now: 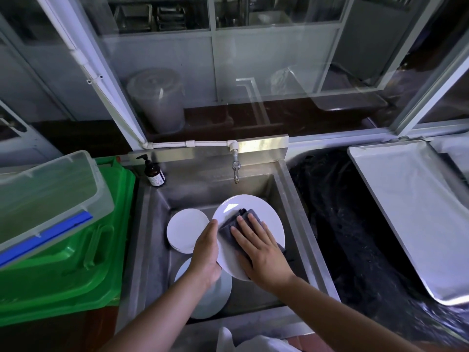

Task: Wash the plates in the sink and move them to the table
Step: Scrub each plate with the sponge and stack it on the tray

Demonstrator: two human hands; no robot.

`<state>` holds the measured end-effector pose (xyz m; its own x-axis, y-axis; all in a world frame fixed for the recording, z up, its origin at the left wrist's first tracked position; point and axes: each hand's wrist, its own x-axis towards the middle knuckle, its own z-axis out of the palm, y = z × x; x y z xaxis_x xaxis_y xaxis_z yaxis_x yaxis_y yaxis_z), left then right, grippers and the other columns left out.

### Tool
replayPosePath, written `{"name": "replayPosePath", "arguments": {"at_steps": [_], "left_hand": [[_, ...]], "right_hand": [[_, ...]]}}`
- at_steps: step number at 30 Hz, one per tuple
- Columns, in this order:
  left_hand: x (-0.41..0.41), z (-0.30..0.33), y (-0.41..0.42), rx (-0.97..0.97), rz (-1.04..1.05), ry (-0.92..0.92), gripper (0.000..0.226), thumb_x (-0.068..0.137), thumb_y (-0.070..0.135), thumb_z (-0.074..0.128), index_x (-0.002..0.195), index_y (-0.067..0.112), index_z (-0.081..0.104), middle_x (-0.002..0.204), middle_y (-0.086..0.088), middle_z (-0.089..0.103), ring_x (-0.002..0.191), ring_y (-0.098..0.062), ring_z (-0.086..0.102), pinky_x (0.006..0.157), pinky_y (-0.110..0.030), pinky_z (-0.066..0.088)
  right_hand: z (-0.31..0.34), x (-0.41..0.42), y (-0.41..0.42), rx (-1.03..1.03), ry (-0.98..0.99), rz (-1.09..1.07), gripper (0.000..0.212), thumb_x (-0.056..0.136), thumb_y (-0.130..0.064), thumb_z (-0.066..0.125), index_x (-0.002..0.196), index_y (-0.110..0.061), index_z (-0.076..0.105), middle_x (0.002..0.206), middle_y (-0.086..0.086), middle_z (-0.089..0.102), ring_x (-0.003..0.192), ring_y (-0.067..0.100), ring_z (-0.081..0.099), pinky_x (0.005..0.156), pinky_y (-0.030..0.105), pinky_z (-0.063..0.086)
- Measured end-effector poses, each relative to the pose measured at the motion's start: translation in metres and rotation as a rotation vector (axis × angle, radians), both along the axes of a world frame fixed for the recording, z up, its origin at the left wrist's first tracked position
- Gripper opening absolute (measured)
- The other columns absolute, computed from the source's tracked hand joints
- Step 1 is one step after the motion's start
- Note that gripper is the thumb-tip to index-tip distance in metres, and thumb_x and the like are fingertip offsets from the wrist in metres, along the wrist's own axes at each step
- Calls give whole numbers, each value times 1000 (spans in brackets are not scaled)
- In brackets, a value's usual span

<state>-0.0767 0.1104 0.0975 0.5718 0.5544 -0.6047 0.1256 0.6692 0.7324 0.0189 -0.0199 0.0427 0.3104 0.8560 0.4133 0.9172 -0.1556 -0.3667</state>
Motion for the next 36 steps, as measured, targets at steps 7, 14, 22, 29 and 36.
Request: {"name": "replayPosePath", "arguments": {"at_steps": [7, 14, 22, 29, 36], "left_hand": [[-5, 0, 0, 50, 4, -28, 31, 108, 35, 46, 117, 19, 72, 114, -5, 77, 99, -22, 75, 85, -40, 58], [5, 0, -1, 11, 7, -81, 34, 107, 27, 48, 127, 9, 68, 125, -13, 72, 115, -28, 70, 100, -43, 53], [-4, -3, 7, -84, -12, -247, 40, 106, 35, 45, 136, 12, 60, 131, -14, 69, 120, -29, 67, 96, -46, 53], [3, 1, 8, -123, -40, -245, 55, 105, 47, 45, 137, 5, 61, 136, -20, 64, 117, -29, 69, 81, -36, 61], [4, 5, 10, -33, -53, -275, 63, 96, 54, 56, 144, 14, 54, 140, -15, 63, 129, -33, 60, 108, -53, 46]], "right_hand": [[-6, 28, 5, -49, 117, -57, 59, 97, -15, 43, 156, -14, 37, 166, 6, 24, 156, 32, 12, 120, 60, 25], [-12, -7, 22, -2, 147, -85, 60, 99, -16, 43, 157, -9, 31, 168, 9, 19, 155, 39, 10, 116, 65, 28], [-3, 27, 17, -62, 212, -256, 57, 95, -12, 35, 152, -9, 40, 165, 6, 23, 154, 38, 14, 115, 66, 29], [12, -16, 16, 8, 61, 40, 66, 94, -4, 59, 156, -13, 37, 167, 3, 23, 156, 32, 12, 122, 54, 20], [9, 23, 17, -33, 297, -426, 61, 96, -19, 28, 155, -12, 38, 166, 2, 21, 156, 32, 8, 114, 64, 31]]}}
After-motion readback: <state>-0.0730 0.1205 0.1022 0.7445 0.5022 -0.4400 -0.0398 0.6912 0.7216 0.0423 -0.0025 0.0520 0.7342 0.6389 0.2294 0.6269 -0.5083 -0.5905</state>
